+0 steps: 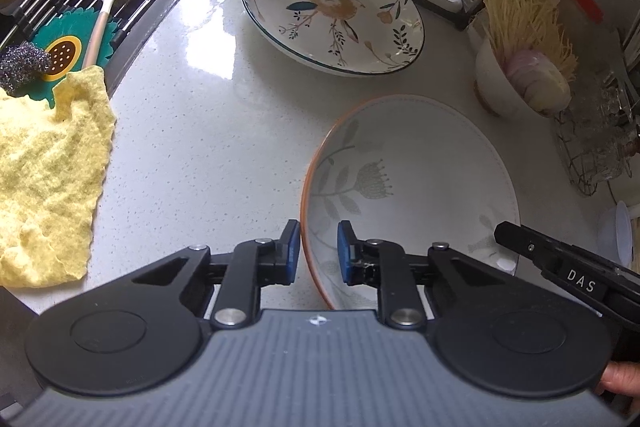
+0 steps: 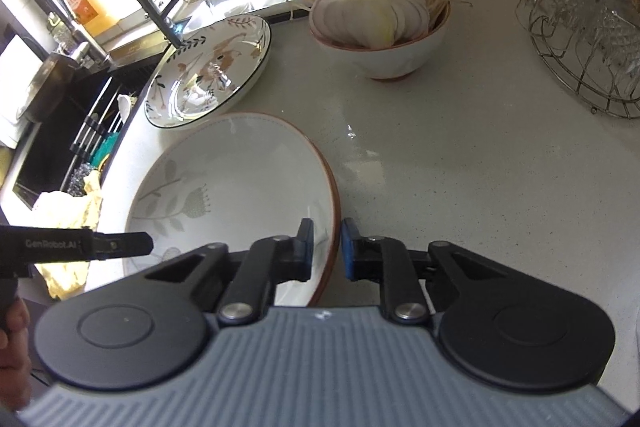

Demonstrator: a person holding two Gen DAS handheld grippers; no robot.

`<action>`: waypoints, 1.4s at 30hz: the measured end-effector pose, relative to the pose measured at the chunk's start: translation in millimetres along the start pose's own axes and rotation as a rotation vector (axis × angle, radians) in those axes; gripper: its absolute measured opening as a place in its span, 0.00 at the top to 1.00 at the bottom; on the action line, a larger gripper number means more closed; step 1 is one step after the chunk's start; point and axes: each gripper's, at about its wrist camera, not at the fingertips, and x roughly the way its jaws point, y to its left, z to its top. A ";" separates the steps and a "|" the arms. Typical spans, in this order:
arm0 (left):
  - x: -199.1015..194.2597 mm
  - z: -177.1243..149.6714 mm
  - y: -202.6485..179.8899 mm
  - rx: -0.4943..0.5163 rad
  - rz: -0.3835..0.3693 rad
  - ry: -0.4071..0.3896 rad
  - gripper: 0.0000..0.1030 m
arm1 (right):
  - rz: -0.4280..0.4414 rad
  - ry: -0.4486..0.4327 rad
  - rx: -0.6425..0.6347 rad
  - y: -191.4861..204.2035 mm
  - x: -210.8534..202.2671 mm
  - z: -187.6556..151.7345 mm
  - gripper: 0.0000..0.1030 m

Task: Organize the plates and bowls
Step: 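Lower the held plate onto the other white plate and open the left gripper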

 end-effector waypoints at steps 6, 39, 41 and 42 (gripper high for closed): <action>-3.4 -3.3 2.2 -0.014 -0.001 0.015 0.78 | 0.014 0.018 -0.014 -0.6 -2.2 -0.7 0.83; -91.6 23.2 -30.3 0.145 0.005 -0.193 0.78 | 0.035 -0.164 -0.041 33.5 -68.7 47.0 0.83; -95.4 24.1 -33.2 0.162 0.010 -0.208 0.78 | 0.048 -0.176 -0.039 37.2 -73.4 51.2 0.83; -97.1 24.7 -34.7 0.170 0.012 -0.216 0.78 | 0.054 -0.181 -0.038 39.0 -75.1 53.5 0.83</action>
